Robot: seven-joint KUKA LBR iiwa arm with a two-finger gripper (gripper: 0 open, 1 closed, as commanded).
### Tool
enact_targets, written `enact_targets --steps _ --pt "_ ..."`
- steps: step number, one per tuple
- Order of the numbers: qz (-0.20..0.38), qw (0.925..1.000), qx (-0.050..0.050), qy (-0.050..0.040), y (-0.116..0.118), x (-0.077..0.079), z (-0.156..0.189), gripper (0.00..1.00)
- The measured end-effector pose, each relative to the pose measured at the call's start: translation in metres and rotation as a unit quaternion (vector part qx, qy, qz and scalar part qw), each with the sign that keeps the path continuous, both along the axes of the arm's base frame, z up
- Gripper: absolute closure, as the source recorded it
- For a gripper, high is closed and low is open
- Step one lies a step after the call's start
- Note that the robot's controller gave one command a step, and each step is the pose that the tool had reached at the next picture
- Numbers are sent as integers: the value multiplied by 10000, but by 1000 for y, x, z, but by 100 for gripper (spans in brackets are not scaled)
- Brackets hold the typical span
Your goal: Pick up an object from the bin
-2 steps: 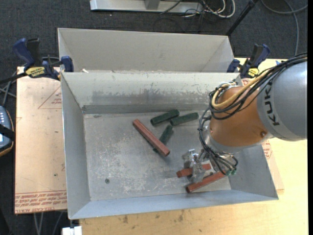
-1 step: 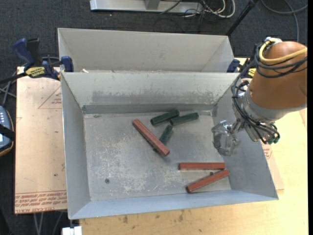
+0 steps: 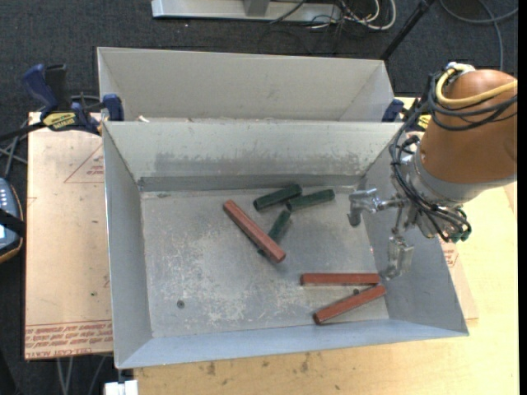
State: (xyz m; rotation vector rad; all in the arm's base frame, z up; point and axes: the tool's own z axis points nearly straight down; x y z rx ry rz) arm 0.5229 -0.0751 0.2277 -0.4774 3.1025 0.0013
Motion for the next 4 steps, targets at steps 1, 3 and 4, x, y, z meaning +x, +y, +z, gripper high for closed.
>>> enact_targets --steps 1,3,4 --pt "0 10000 1 0 0 0 0 0" --pt "-366 9993 1 21 -2 -25 -157 100" --pt "-365 9993 1 22 -2 -25 -157 100"
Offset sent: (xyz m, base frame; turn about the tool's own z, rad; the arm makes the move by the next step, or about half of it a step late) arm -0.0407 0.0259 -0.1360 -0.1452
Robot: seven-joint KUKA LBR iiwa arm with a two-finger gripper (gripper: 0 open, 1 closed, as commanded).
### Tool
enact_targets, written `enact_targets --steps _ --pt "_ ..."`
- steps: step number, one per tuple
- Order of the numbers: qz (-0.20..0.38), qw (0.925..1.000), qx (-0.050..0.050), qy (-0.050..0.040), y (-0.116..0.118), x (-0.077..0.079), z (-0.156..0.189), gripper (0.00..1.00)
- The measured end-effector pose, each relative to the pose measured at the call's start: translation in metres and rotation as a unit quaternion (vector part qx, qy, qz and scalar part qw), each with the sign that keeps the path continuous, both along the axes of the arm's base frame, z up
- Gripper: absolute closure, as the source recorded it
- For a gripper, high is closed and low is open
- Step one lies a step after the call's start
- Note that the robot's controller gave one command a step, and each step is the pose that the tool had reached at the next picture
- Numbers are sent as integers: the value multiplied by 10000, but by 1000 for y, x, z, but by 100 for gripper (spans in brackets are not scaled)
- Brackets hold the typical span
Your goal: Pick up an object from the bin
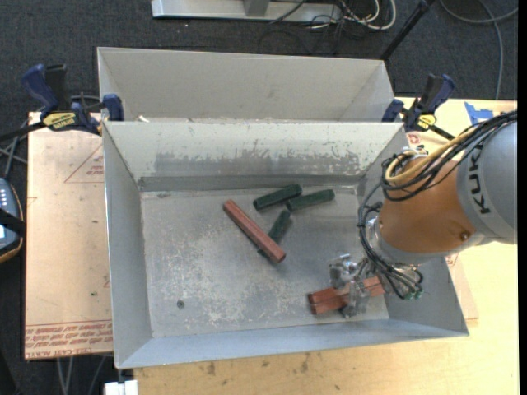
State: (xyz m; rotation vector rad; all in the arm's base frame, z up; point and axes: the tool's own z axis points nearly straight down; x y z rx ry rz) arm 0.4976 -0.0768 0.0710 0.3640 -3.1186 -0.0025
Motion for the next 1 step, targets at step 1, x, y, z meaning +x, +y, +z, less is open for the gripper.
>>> enact_targets --steps 1 --pt "1007 9949 2 -3 67 -10 199 100"
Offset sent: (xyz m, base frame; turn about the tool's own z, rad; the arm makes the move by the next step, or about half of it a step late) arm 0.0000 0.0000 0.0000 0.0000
